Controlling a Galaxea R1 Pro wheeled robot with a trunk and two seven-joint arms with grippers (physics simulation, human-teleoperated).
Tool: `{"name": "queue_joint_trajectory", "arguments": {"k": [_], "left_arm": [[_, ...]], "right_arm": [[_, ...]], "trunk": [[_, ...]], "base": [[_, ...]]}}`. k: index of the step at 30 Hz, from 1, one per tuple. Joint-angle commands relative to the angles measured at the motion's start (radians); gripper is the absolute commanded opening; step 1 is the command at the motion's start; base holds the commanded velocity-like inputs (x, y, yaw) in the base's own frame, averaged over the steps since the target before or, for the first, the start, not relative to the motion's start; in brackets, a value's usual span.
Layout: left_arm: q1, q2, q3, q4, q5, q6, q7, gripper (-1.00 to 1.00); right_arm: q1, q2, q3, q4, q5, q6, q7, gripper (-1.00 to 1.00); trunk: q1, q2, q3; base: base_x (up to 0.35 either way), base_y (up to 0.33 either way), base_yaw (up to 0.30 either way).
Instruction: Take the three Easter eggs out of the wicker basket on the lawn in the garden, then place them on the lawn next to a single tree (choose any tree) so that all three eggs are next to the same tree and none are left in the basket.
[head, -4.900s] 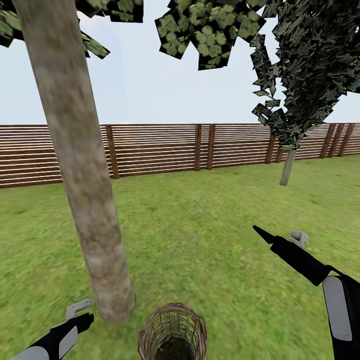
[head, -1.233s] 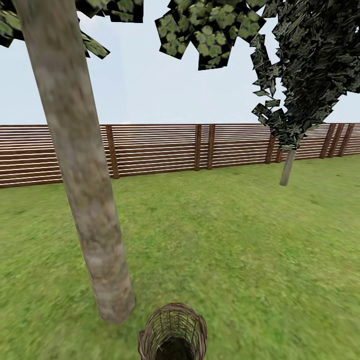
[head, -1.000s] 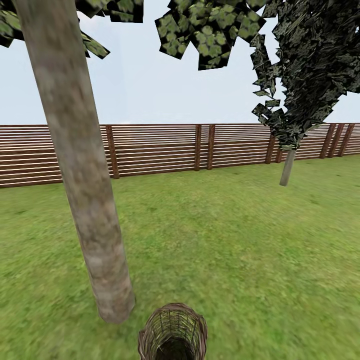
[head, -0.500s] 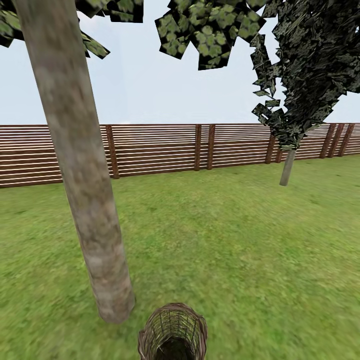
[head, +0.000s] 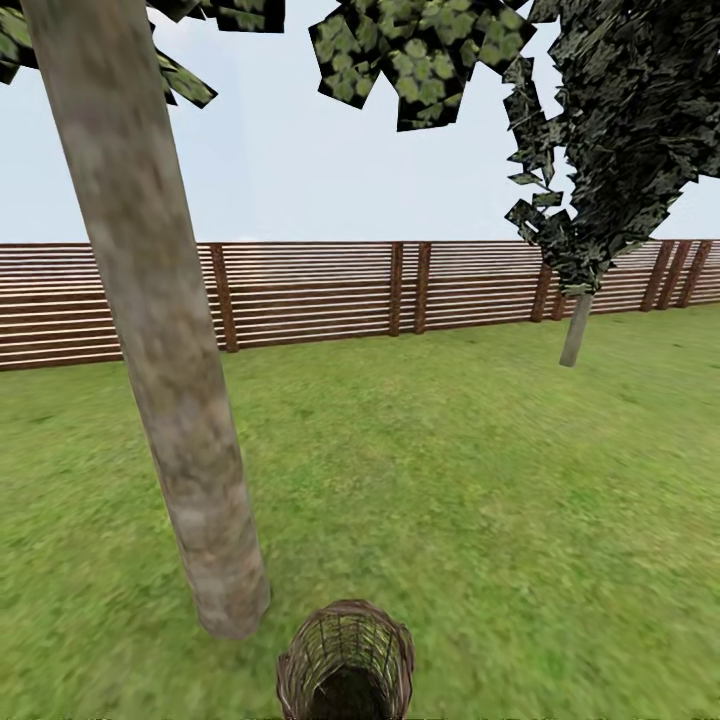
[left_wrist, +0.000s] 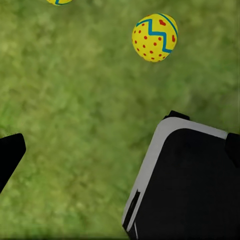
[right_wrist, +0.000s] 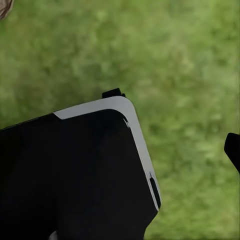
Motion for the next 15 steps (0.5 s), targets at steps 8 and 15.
{"name": "queue_joint_trajectory", "arguments": {"k": [8,15], "left_arm": [[0.001,-0.001,0.014,-0.002,0.006,0.005,0.002,1.00],[0.001,0.000,0.013,-0.002,0.003,0.009,0.005,1.00]], "right_arm": [[0.000,0.003,-0.008,0.002,-0.005,-0.004,0.006,1.00],[0.000,0.003,-0.008,0.002,-0.005,-0.004,0.006,1.00]], "trunk": [[0.000,-0.001,-0.013],[0.000,-0.001,-0.025]], "base": [[0.000,0.000,0.000],[0.000,0.000,0.000]]}}
